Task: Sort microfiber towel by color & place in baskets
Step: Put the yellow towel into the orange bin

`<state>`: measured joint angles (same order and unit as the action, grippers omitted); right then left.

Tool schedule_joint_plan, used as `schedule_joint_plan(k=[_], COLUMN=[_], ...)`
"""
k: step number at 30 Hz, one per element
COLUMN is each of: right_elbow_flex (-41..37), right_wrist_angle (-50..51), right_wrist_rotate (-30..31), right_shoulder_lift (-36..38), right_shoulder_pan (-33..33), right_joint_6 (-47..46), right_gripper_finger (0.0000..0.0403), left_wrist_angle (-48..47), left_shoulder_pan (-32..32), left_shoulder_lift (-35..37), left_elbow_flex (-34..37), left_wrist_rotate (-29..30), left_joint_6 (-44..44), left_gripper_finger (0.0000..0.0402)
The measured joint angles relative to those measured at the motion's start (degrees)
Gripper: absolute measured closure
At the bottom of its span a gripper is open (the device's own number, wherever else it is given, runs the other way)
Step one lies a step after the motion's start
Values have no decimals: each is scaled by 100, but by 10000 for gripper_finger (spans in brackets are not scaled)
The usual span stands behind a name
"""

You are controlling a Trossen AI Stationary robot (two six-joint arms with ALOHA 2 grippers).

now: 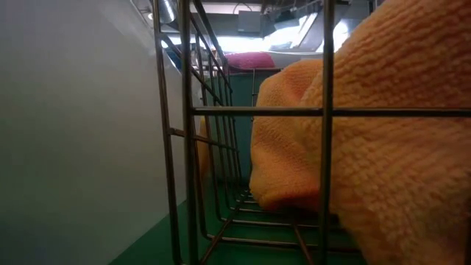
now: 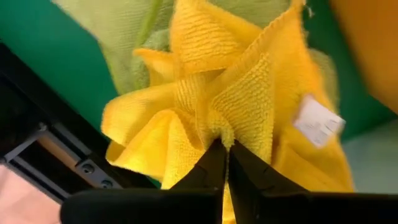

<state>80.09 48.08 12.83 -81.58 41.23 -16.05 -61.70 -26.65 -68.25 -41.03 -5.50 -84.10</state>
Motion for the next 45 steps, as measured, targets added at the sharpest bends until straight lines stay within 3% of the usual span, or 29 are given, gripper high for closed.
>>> schedule_joint_plan(k=[7, 14, 18, 23, 32, 40, 45], right_elbow_flex=[362, 433, 435, 435, 435, 435, 435], right_wrist_angle=[785, 1274, 1405, 1820, 2273, 2279, 2279], right_wrist_rotate=[632, 1069, 1126, 1635, 2434, 2573, 2575], right_shoulder_lift=[38, 334, 528, 761, 1190, 1471, 1506], right_shoulder_pan=[-2, -2, -2, -2, -2, -2, -2], right_joint_6=[2, -11, -13, -20, -18, -20, -20], right_gripper_finger=[162, 162, 162, 162, 162, 162, 162], left_wrist_angle=[-707, -1867, -2039, -1955, -724, 903, 1127], left_shoulder_pan=[0, 0, 0, 4, 104, 597, 904], left_shoulder_lift=[0, 0, 0, 2, 4, 0, -2], left_elbow_flex=[-835, -2226, -3036, -3933, -4925, -5102, -5102], left_wrist_rotate=[54, 392, 885, 1803, 3353, 3597, 3602], left_joint_6=[379, 523, 525, 567, 1759, 3538, 4326], left_gripper_finger=[399, 401, 401, 401, 401, 401, 401])
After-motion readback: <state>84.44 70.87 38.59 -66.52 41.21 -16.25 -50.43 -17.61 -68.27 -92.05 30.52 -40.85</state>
